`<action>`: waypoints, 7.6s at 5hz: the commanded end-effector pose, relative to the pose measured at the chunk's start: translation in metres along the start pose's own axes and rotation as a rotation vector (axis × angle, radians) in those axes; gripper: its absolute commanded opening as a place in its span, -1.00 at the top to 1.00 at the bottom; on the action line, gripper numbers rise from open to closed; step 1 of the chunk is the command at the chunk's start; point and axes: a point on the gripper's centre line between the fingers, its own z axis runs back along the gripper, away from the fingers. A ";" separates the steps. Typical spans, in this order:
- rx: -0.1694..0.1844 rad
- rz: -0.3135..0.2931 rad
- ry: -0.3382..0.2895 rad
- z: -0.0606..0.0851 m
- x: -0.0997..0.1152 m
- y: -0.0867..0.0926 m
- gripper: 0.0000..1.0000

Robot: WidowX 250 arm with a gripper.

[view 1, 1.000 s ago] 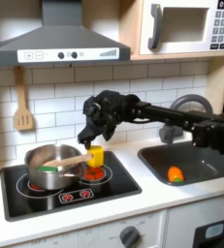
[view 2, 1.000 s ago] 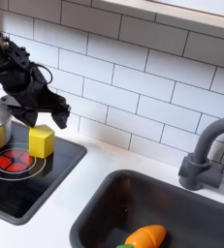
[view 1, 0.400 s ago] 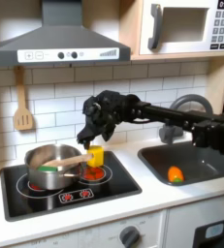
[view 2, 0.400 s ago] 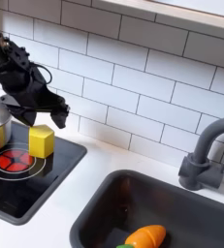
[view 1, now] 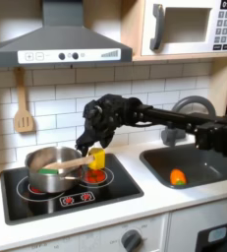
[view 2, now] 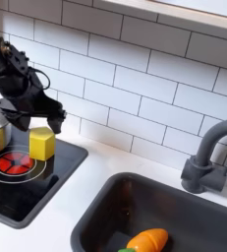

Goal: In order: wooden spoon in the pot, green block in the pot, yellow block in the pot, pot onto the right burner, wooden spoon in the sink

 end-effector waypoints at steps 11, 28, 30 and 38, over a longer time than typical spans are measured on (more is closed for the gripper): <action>-0.041 -0.010 0.163 -0.026 -0.004 -0.011 -0.50; -0.028 0.053 -0.107 0.065 0.015 -0.006 1.00; 0.012 0.127 -0.121 0.069 0.016 0.022 1.00; 0.157 0.252 -0.079 0.050 0.011 0.105 -1.00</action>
